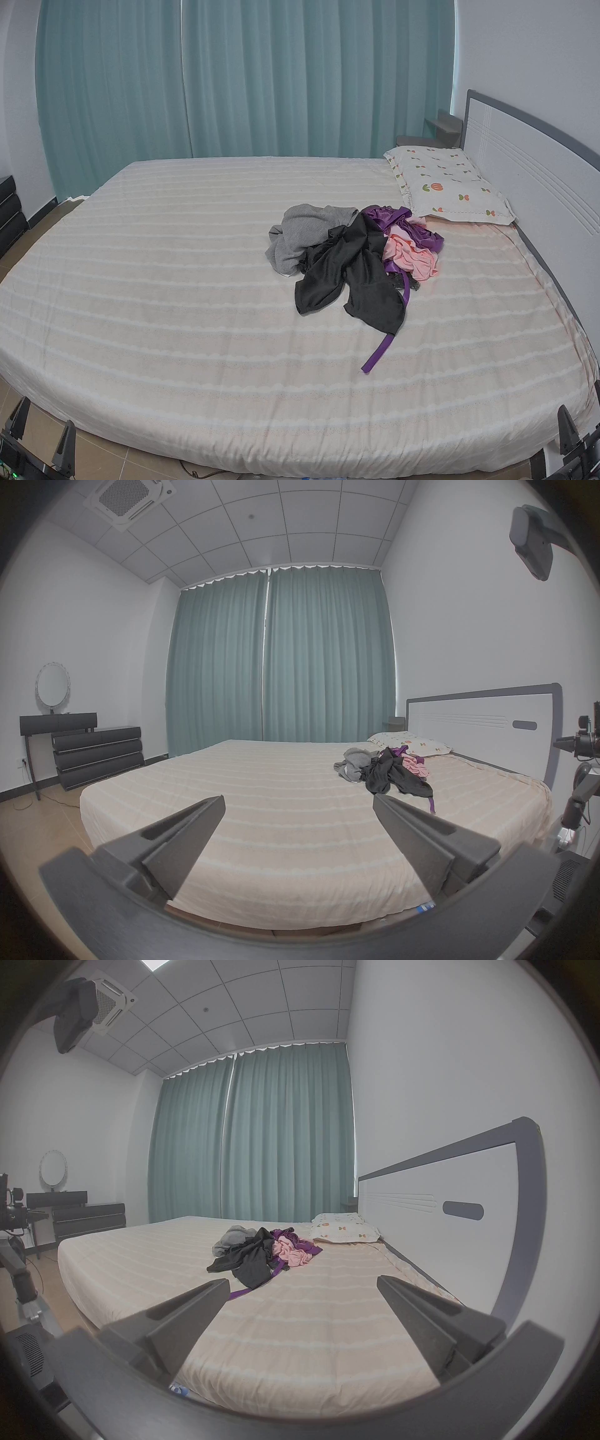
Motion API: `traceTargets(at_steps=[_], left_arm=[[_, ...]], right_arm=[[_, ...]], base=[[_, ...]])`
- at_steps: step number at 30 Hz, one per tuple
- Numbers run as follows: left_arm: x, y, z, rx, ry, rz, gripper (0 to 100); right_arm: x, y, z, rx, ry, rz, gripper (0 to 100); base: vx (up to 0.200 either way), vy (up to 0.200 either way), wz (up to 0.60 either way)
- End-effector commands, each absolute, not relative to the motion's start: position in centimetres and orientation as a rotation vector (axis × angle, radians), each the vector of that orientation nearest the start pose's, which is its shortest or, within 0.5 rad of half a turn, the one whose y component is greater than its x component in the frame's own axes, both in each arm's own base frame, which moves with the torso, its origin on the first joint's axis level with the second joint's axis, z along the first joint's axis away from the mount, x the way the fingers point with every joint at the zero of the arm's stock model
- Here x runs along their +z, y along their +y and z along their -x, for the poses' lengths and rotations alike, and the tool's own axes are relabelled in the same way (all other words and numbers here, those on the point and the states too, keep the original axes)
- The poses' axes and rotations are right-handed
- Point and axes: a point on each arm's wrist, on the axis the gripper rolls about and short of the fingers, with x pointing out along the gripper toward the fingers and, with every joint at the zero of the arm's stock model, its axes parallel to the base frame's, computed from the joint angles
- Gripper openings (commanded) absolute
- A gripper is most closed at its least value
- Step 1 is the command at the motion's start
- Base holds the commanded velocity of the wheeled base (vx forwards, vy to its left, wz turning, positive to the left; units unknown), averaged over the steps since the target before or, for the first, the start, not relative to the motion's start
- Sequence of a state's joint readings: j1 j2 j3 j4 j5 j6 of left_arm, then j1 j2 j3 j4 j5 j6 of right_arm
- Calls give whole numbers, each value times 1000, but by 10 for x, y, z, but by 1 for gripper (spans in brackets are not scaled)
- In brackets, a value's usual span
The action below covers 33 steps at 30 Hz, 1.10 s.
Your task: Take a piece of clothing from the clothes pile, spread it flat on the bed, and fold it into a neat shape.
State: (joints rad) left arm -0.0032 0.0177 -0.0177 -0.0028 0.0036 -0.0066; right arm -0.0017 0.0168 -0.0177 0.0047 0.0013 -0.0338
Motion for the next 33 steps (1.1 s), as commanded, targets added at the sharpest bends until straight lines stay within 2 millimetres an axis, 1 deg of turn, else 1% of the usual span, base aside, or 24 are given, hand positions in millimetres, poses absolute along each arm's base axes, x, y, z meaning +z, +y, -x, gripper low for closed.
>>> traceTargets(at_steps=[1, 2, 3, 4, 5, 6, 7, 10, 11, 13, 15, 19, 20, 21, 24, 25, 26, 28, 29, 30, 33], left_arm=[[76, 0, 22, 2, 3, 8, 100], [76, 0, 22, 2, 3, 8, 100], [76, 0, 22, 2, 3, 8, 100], [76, 0, 22, 2, 3, 6, 100], [76, 0, 22, 2, 3, 5, 100], [76, 0, 22, 0, 3, 6, 100], [76, 0, 22, 2, 3, 6, 100], [76, 0, 22, 2, 3, 6, 100], [76, 0, 22, 2, 3, 8, 100], [76, 0, 22, 2, 3, 8, 100], [76, 0, 22, 2, 3, 8, 100], [76, 0, 22, 0, 3, 5, 100], [76, 0, 22, 0, 3, 5, 100], [76, 0, 22, 2, 3, 5, 100], [76, 0, 22, 0, 3, 6, 100], [76, 0, 22, 2, 3, 5, 100], [76, 0, 22, 0, 3, 5, 100], [76, 0, 22, 0, 3, 5, 100], [76, 0, 22, 2, 3, 5, 100], [76, 0, 22, 2, 3, 5, 100], [76, 0, 22, 2, 3, 5, 100]], right_arm=[[108, 0, 23, 9, -32, 27, 100], [123, 0, 22, 10, -34, 18, 100], [160, 0, 6, 21, 7, -35, 100], [177, 0, -8, 34, 43, -81, 100], [185, 1, -19, 55, 69, -96, 100], [188, 2, -28, 90, 90, -82, 100], [186, 4, -33, 119, 114, -63, 100], [165, 6, -44, 152, 231, -26, 100], [150, 6, -48, 148, 306, -22, 100], [139, 6, -54, 131, 387, -23, 100], [133, 7, -62, 140, 465, -30, 100], [129, 13, -88, 185, 609, -107, 100], [129, 13, -88, 185, 609, -107, 100], [128, 16, -103, 184, 674, -159, 100], [123, 20, -128, 137, 765, -249, 100], [121, 21, -137, 126, 779, -269, 100], [120, 22, -141, 121, 787, -280, 100], [116, 25, -161, 106, 791, -326, 100], [115, 25, -163, 102, 793, -333, 100], [112, 27, -177, 89, 802, -375, 100], [102, 38, -202, 76, 846, -440, 100]], base=[[0, 0, 0], [0, 0, 0], [0, 0, 0], [0, 0, 0], [0, 0, 0], [0, 0, 0], [0, 0, 0], [0, 0, 0], [0, 0, 0], [0, 0, 0], [0, 0, 0], [0, 0, 0], [0, 0, 0], [0, 0, 0], [0, 0, 0], [0, 0, 0], [0, 0, 0], [0, 0, 0], [0, 0, 0], [0, 0, 0], [0, 0, 0]])
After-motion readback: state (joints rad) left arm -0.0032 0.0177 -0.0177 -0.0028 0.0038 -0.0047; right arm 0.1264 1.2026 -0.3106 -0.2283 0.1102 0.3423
